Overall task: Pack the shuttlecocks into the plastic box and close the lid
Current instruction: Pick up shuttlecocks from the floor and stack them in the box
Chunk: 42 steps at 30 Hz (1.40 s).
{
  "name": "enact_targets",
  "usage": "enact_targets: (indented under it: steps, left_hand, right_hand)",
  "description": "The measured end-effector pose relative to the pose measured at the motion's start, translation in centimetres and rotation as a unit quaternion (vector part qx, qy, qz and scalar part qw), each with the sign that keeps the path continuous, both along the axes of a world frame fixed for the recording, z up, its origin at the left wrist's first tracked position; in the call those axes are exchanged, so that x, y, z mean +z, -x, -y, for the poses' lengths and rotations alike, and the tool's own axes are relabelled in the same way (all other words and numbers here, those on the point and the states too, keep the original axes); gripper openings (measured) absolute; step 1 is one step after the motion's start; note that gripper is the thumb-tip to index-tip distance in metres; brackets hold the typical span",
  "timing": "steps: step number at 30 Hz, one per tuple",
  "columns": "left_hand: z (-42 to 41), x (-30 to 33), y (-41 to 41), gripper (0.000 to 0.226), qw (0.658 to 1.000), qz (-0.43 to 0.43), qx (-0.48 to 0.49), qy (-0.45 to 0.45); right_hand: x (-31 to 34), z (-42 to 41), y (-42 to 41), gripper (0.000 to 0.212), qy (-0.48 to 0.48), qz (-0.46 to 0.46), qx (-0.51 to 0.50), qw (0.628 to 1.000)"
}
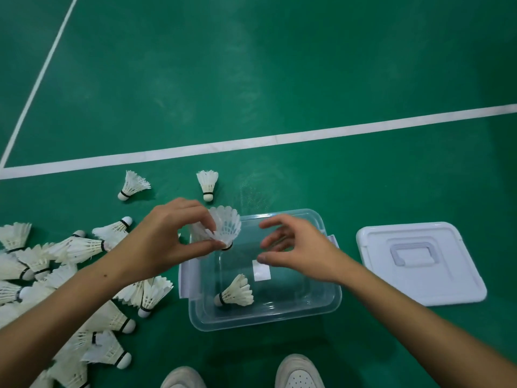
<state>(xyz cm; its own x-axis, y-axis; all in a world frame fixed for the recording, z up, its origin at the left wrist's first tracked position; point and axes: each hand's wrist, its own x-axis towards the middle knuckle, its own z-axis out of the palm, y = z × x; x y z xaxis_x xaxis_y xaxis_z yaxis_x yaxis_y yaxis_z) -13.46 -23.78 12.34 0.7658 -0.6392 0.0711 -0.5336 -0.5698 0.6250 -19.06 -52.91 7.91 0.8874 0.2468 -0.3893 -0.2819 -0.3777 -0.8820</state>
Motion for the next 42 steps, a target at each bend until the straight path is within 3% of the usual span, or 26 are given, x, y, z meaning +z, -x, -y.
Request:
enact_targets:
  steps: [4,9,16,19,25,28,33,42]
  left_hand:
    - [2.5,-0.1,-1.4,0.033,0.996,-0.017,-0.066,-0.065]
    - [4.8,-0.9,-2.6,0.037,0.987,-0.076,-0.108,-0.093]
    - [4.6,-0.9,-1.9,0.032,0.984,-0.144,-0.080,-0.061]
    - [4.3,-0.5,-1.5,0.038,0.985,-0.146,-0.066,-0.062]
    - [2.1,-1.4,-1.3,0.086,0.991,-0.131,0.014,-0.027]
    - [1.4,-1.6,-0.8,0.086,0.991,-0.126,0.032,-0.025]
    - [0.5,-2.3,-0.1,0.083,0.991,-0.123,0.048,-0.012]
    - [0.2,-3.0,0.9,0.084,0.992,-0.115,0.053,0.000]
  right_hand:
    - [4.1,-0.4,0.3,0.062,-0.067,0.080,-0.035,0.994]
    - [3.2,-1.6,0.0,0.051,0.036,0.213,0.018,0.976]
    - [1.8,-1.2,-0.2,0.029,0.098,0.267,0.027,0.958]
    - [1.6,-1.0,0.2,0.015,0.094,0.252,0.023,0.963]
    - [1.1,0.1,1.5,0.014,0.158,0.201,-0.018,0.967]
    - [-0.7,0.5,2.2,0.021,0.152,0.154,-0.034,0.976]
    - [-3.7,-0.2,2.7,0.060,0.205,0.061,0.023,0.977]
    - [-6.9,-3.1,1.5,0.056,0.184,-0.065,0.085,0.977]
